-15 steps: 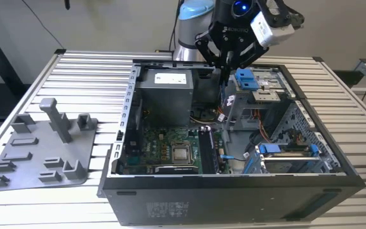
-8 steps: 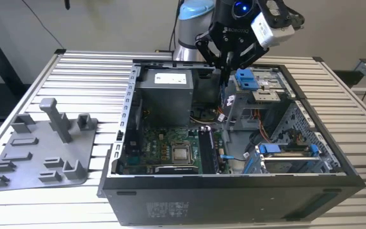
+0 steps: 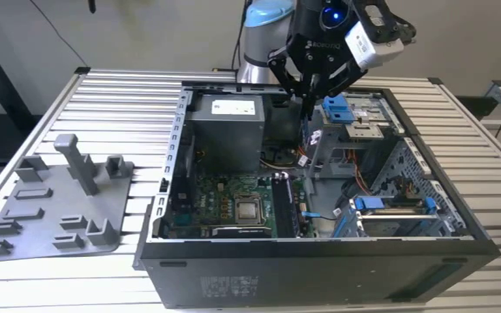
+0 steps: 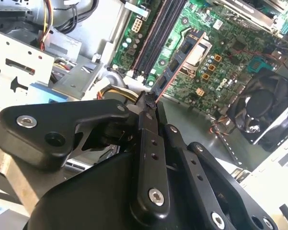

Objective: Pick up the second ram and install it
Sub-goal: 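Insert the second ram into the second slot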

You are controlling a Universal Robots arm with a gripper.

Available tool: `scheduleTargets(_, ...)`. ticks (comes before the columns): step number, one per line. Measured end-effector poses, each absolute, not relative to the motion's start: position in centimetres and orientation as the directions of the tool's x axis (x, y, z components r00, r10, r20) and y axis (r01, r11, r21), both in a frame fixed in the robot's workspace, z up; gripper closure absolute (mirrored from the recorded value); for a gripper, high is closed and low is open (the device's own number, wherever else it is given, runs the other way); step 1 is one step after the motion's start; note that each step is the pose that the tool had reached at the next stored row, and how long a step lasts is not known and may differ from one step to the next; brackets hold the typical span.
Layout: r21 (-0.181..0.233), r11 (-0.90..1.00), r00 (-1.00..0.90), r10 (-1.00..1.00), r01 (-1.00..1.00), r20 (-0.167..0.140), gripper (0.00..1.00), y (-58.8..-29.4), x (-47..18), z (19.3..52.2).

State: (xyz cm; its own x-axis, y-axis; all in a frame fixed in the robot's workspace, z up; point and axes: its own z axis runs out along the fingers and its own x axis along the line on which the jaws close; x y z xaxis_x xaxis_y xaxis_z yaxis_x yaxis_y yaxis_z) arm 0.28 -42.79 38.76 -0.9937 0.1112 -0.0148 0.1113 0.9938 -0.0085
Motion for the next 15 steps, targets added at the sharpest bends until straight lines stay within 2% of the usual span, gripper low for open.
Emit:
scheduleTargets(5, -0.012, 0.995, -0.995, 0.103, 0.103, -0.004, 0.86, -42.79, 0.33, 38.54)
scheduleTargets(15, -0.012, 0.995, -0.996, 0.095, 0.095, -0.004, 0.86, -42.90, 0.49, 37.88)
